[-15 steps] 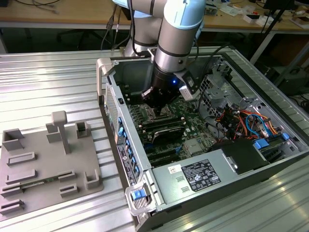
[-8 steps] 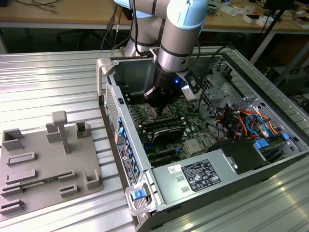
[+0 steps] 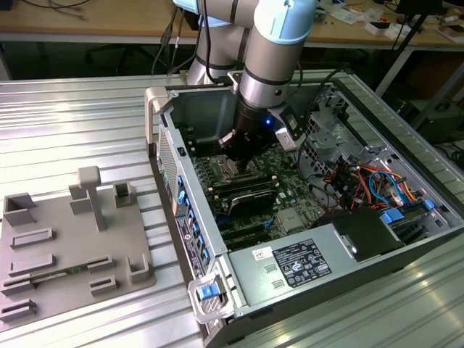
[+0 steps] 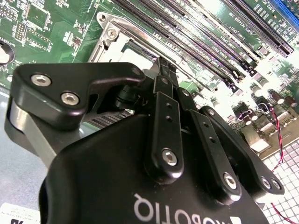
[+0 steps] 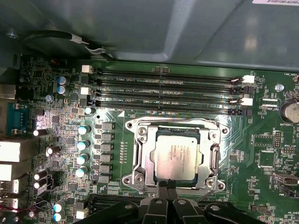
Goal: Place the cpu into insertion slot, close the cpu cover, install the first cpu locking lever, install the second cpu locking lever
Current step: 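Install the second cpu locking lever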
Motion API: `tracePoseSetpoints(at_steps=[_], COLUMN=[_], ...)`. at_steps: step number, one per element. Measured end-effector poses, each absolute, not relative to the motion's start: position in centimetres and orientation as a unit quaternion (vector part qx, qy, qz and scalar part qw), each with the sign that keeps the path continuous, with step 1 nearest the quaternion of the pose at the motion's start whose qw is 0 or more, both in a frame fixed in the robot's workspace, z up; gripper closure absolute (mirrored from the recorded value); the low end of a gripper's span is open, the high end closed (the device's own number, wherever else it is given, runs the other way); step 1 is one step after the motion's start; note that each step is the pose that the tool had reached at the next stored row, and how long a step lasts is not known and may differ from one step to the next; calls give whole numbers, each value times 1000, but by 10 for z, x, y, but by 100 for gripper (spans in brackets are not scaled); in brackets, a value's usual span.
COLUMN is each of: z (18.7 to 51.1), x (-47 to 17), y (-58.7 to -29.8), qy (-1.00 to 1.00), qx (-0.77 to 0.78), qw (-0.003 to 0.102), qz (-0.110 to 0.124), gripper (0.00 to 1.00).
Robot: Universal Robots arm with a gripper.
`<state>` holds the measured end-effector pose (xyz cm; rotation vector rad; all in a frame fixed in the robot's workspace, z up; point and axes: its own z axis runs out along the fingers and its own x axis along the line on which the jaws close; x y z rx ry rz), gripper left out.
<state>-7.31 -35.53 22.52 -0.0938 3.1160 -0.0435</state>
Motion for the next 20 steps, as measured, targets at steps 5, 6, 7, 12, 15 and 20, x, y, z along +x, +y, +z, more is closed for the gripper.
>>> tracePoseSetpoints(at_steps=[5,6,7,12,15,20], z=[225,225,225,225,225,225], x=[-73,-73,-73,-70,-63,-41], y=[-355,-355,-355,-355,-354,-349], qy=[999,999,999,999,999,999], qx=[-30,-30,-30,-30,-30,-30], qw=[12,12,12,12,12,12], qz=[-14,-14,-14,-14,-14,-14], gripper=[89,89,89,89,89,89])
